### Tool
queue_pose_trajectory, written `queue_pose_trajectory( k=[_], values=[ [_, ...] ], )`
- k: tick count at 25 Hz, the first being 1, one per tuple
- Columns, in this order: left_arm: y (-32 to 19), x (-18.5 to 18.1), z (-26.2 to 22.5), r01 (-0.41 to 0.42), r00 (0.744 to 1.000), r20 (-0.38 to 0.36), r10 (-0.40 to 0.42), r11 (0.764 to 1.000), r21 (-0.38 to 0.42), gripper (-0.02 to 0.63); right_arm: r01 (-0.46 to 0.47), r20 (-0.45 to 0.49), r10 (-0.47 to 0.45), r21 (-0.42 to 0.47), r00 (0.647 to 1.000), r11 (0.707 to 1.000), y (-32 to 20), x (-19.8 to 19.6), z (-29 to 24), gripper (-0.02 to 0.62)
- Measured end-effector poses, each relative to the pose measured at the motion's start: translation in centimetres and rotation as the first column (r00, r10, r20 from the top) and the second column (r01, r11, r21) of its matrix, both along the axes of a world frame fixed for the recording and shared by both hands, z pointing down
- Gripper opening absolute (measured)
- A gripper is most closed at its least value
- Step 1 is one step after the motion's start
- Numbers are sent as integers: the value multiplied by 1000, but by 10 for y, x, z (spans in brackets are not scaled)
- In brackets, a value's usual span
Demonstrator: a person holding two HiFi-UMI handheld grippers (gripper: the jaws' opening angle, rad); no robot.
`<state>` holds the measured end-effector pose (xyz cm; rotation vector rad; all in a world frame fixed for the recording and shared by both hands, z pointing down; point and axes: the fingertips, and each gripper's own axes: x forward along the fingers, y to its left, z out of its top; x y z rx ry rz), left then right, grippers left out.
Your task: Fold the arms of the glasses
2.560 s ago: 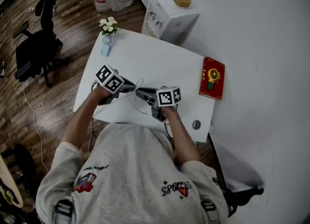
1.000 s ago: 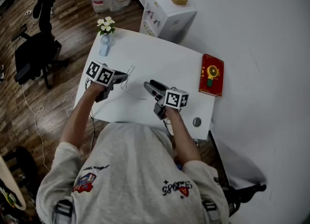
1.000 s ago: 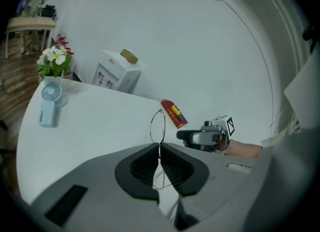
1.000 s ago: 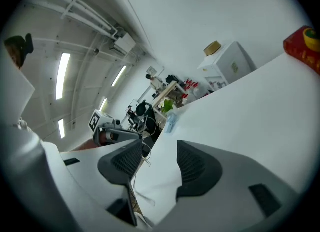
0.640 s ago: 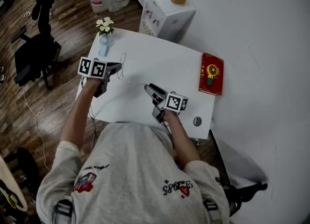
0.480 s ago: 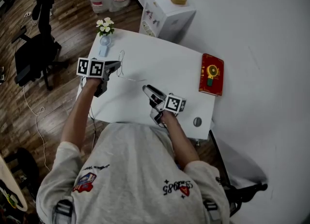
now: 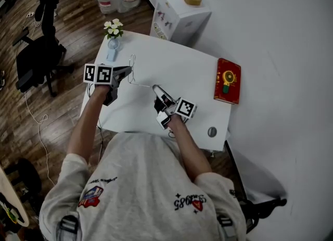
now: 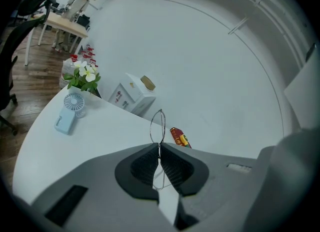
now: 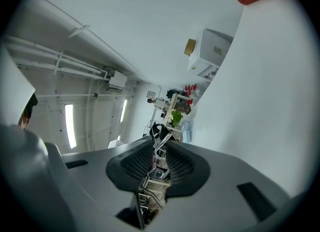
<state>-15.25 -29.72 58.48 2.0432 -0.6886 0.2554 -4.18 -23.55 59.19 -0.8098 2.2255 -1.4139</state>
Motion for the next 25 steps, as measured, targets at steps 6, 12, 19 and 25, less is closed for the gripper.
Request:
queue_pose_trajectory(
  k=[6,12,19,25],
  values=[
    [12,8,-3,-44,999,6,44,999,24,14,-11,-8,11,3,1000,1000,-2,5,-3,43],
    [26,24,1,-125,991,51,122,991,57,14,-10,4,10,5,1000,1000,-9,8,-7,37],
    [47,39,4,-215,974,92,208,974,73,14,13,2,-14,20,1000,1000,-10,3,-16,35],
    [64,49,5,-295,951,119,284,951,91,14,25,-5,-25,32,1000,999,-11,-4,-20,31]
  ],
)
